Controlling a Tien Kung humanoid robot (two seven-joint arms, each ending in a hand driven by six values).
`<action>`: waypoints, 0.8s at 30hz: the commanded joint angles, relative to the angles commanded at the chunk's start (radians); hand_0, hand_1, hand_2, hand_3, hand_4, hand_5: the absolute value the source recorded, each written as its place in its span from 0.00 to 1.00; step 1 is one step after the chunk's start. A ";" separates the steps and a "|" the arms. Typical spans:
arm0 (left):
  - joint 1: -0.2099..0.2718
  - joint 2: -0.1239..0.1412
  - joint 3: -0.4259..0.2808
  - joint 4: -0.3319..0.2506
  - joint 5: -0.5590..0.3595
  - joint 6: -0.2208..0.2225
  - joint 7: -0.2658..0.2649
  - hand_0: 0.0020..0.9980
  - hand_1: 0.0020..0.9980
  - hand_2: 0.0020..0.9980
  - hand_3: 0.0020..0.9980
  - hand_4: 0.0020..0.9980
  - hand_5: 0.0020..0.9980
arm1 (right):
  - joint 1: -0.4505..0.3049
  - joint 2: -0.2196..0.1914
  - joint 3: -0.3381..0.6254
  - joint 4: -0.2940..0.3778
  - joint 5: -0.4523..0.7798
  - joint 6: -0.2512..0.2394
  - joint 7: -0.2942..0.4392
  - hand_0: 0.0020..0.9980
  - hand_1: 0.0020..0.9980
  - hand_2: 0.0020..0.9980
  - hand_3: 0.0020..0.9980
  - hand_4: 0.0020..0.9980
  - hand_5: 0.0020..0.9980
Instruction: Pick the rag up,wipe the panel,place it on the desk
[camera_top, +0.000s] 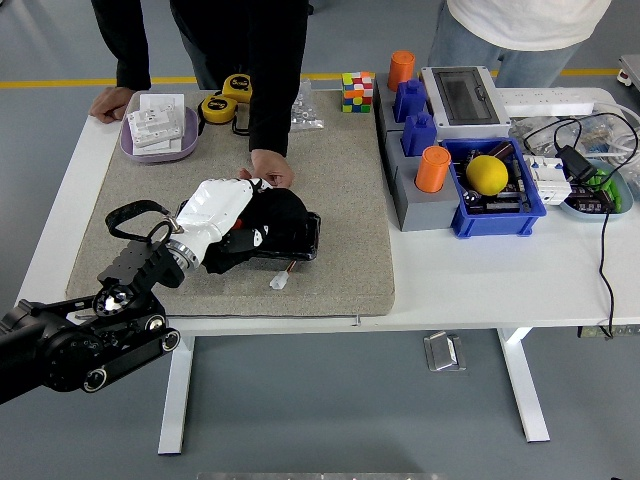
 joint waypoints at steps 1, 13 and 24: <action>-0.002 -0.003 0.000 -0.003 0.000 0.001 0.000 0.28 0.18 0.64 0.69 0.49 0.00 | 0.000 0.000 0.000 0.000 0.000 0.000 0.000 0.79 0.68 0.72 0.66 1.00 0.51; -0.033 -0.037 0.035 -0.031 -0.002 -0.002 0.008 0.28 0.18 0.64 0.70 0.49 0.00 | 0.002 -0.002 -0.010 0.000 0.004 0.000 0.000 0.79 0.68 0.72 0.66 1.00 0.51; -0.038 -0.045 0.054 -0.036 -0.004 -0.002 0.010 0.28 0.18 0.64 0.70 0.49 0.00 | 0.002 -0.001 -0.016 -0.001 0.011 0.001 0.000 0.79 0.68 0.72 0.66 1.00 0.51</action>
